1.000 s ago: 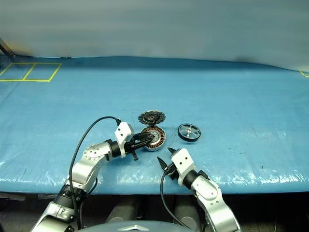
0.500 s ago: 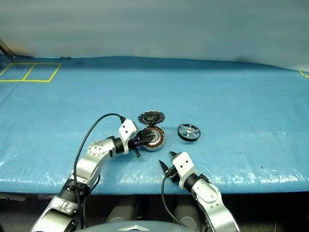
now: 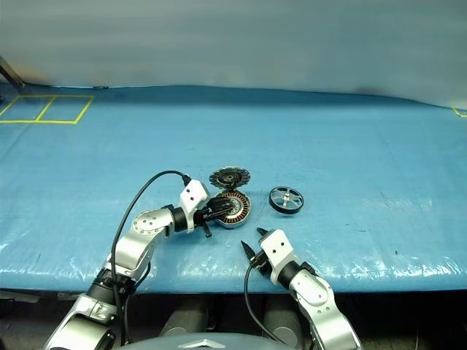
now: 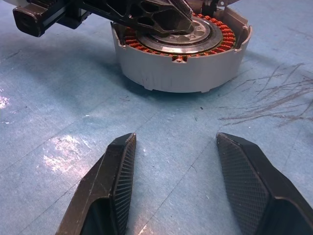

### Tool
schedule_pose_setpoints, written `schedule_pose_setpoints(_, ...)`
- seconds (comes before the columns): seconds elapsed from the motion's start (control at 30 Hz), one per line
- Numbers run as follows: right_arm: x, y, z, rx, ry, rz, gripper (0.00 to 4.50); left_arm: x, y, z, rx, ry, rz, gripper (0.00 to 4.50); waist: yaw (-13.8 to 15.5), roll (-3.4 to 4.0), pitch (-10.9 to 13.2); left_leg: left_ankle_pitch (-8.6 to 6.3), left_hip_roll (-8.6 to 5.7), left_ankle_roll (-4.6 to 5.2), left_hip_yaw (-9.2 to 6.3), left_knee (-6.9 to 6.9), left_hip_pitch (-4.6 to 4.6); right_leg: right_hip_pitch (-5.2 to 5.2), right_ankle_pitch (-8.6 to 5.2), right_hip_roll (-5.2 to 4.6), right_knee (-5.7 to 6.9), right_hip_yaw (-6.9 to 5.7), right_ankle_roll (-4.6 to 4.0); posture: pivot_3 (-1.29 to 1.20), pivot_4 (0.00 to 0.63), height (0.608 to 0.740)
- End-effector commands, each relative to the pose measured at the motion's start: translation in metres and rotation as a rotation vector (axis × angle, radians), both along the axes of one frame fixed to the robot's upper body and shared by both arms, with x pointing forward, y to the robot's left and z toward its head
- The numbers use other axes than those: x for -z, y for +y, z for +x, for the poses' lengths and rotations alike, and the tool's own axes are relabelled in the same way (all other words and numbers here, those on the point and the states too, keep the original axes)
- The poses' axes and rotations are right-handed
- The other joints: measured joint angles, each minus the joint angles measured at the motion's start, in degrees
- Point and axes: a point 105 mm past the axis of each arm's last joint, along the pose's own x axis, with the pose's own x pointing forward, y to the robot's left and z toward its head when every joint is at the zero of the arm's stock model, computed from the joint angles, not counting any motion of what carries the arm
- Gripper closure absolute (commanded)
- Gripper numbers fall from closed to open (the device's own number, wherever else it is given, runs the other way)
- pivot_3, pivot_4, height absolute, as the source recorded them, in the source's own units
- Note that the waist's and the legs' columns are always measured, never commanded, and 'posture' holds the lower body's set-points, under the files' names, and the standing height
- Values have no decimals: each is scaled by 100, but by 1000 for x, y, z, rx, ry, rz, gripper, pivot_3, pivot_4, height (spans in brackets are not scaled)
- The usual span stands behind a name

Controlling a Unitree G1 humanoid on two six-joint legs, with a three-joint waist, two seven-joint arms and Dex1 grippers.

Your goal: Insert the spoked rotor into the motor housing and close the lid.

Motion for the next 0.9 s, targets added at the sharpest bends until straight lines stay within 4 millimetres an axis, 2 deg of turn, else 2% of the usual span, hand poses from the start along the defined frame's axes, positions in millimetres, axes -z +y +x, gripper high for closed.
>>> schedule_pose_setpoints(0.03, -5, 0, 1, 2, -29, 6, 1748, -8, -7, -2, 39, -29, -1, 3863, 0, 0, 0, 0, 0, 0, 0, 0, 0, 0, 0, 0, 0, 0, 0, 0, 150, 740)
schedule_pose_setpoints(0.3, 2, -2, 1, 1, -29, 7, 1748, -17, -10, -3, 65, -37, -54, 3863, -3, 0, 0, 0, 0, 0, 0, 0, -2, 3, 0, 0, 0, 0, 0, 0, 150, 740)
schedule_pose_setpoints(0.9, 9, -4, -1, -1, -23, -1, 1748, -10, -6, 0, 39, -31, -10, 3863, -6, 0, 0, 0, 0, 0, 0, 0, 1, 3, 0, 1, 0, 0, 0, 0, 150, 740)
